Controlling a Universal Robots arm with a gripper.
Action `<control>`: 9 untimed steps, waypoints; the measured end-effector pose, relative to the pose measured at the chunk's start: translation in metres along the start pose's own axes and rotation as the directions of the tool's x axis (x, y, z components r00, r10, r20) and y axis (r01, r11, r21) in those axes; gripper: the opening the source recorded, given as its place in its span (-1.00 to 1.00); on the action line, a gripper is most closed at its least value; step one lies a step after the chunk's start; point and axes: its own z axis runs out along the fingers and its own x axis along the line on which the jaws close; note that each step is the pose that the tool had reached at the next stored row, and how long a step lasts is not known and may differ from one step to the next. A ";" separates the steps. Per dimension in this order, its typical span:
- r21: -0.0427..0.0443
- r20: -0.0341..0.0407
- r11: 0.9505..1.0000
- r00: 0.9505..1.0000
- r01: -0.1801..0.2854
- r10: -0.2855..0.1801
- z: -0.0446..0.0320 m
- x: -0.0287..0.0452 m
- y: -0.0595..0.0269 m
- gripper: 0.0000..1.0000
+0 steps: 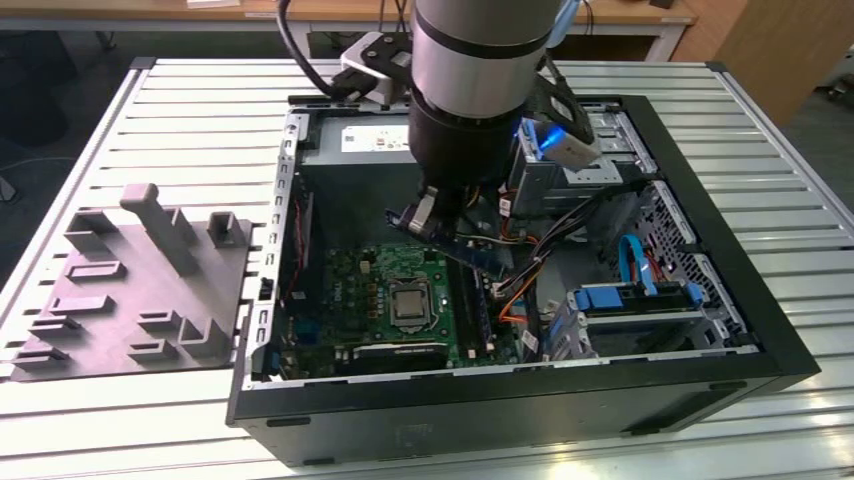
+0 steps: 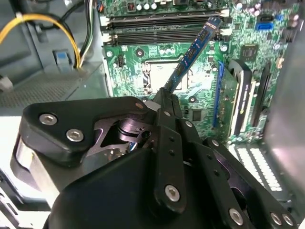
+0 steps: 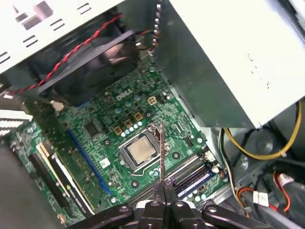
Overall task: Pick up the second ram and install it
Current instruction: 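Insert the second ram into the second slot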
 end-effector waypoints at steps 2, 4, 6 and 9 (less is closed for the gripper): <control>0.002 0.002 0.999 0.999 -0.038 0.038 0.0002 0.0000 0.0000 -0.77; 0.004 0.005 0.997 0.997 -0.073 0.073 0.0004 0.0000 0.0000 -0.77; 0.006 0.007 0.994 0.994 -0.109 0.109 0.0005 0.0000 0.0000 -0.77; 0.008 0.011 0.987 0.987 -0.163 0.163 0.0007 0.0000 0.0000 -0.77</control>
